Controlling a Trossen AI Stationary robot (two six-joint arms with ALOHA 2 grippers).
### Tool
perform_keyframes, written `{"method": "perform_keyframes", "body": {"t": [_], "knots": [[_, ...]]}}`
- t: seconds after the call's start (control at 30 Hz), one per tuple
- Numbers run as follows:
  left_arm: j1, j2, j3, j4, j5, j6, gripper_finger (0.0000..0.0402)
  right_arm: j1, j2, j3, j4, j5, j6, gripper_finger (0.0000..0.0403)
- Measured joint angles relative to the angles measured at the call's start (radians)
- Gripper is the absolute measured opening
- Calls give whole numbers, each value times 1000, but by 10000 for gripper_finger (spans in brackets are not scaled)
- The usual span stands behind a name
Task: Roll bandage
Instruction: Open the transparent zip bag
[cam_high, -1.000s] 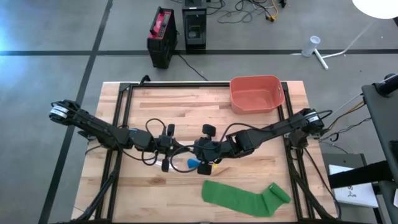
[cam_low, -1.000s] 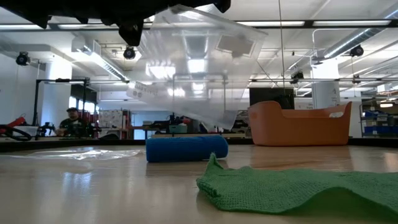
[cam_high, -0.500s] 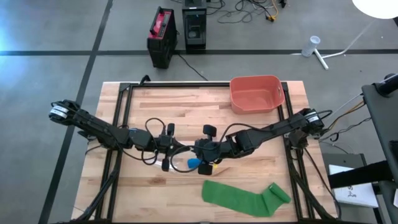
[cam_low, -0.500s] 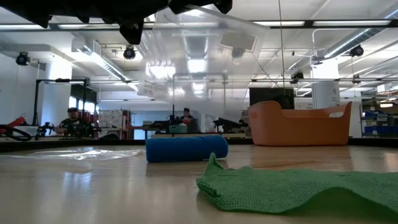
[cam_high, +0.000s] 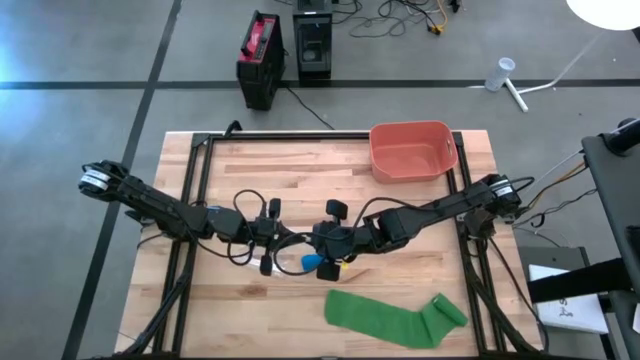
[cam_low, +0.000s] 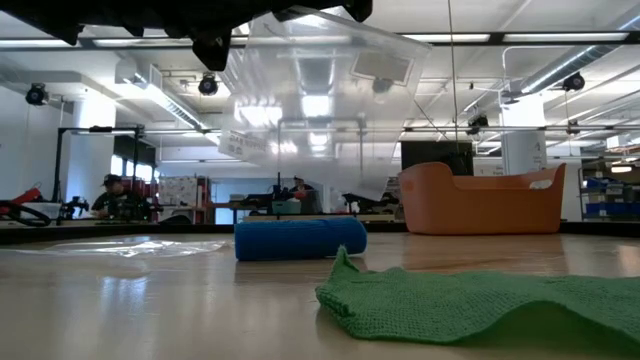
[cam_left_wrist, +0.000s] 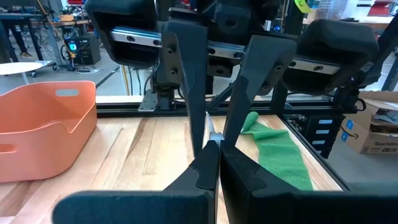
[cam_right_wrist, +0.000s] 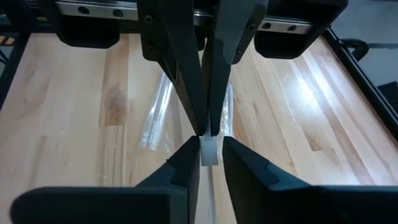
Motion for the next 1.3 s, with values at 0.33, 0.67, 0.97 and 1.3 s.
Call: {"method": "perform_keyframes", "body": {"t": [0.33, 0.67, 0.97, 1.3], "knots": [[1, -7, 1, -15, -1, 0, 0, 6, -8, 0, -21, -6, 11, 19], [0, -23, 1, -47, -6, 0, 0, 19, -28, 0, -125, -13, 78, 29], [0, -66, 1, -109, -8, 0, 0, 43, -64, 0, -289, -54, 169, 34], [-1, -94, 0, -157, -8, -11, 0, 79, -119, 0, -495, -131, 242, 27]]}}
